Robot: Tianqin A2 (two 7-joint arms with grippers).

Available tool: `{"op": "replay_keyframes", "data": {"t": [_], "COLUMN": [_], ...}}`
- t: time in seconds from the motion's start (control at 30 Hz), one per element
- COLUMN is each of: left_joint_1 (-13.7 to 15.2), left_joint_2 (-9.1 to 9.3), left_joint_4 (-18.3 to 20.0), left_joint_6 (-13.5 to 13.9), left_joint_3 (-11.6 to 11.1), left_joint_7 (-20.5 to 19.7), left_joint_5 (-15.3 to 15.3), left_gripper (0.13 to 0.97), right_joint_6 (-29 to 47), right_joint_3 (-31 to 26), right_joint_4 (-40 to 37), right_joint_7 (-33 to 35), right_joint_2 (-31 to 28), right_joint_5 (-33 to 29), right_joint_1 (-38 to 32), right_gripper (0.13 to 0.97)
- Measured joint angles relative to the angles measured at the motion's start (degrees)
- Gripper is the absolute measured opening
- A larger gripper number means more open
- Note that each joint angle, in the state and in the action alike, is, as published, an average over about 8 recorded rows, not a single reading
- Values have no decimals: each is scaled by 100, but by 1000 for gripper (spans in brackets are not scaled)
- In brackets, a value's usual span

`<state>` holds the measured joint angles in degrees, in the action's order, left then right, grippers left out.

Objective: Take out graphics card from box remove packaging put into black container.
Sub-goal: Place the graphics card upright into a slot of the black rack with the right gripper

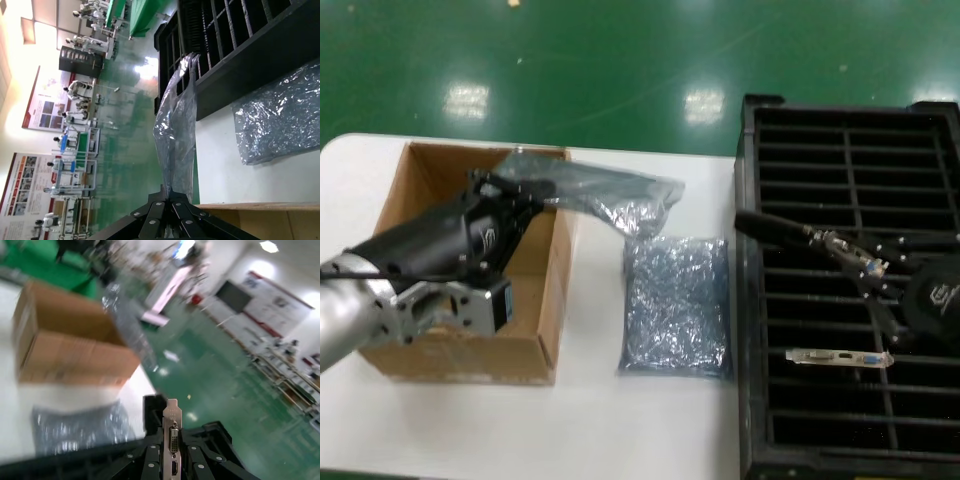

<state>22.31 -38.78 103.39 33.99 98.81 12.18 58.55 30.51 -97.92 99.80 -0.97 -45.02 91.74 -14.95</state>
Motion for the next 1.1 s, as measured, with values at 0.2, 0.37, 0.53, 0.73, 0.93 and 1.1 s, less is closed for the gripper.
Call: {"op": "replay_keyframes", "data": {"t": [0.2, 0.37, 0.53, 0.73, 0.93, 1.1], "left_joint_1": [0, 0, 0, 0, 0, 0], "left_joint_2": [0, 0, 0, 0, 0, 0], "left_joint_4": [0, 0, 0, 0, 0, 0], "left_joint_6": [0, 0, 0, 0, 0, 0], "left_joint_3": [0, 0, 0, 0, 0, 0], "left_joint_7": [0, 0, 0, 0, 0, 0], "left_joint_5": [0, 0, 0, 0, 0, 0], "left_gripper": [140, 140, 140, 140, 140, 140], "right_joint_6": [664, 1378, 1576, 1585, 1603, 2011], "right_joint_3": [-533, -603, -617, -618, -625, -743], "right_joint_4": [198, 350, 395, 397, 397, 400], "right_joint_7": [-1040, -1469, -1547, -1551, -1551, -1597], "right_joint_2": [-502, -603, -631, -632, -638, -761], "right_joint_5": [-1372, -1905, -1988, -1992, -1995, -1966], "right_joint_1": [-874, -1273, -1360, -1364, -1378, -1649], "right_gripper": [187, 187, 187, 187, 187, 187]}}
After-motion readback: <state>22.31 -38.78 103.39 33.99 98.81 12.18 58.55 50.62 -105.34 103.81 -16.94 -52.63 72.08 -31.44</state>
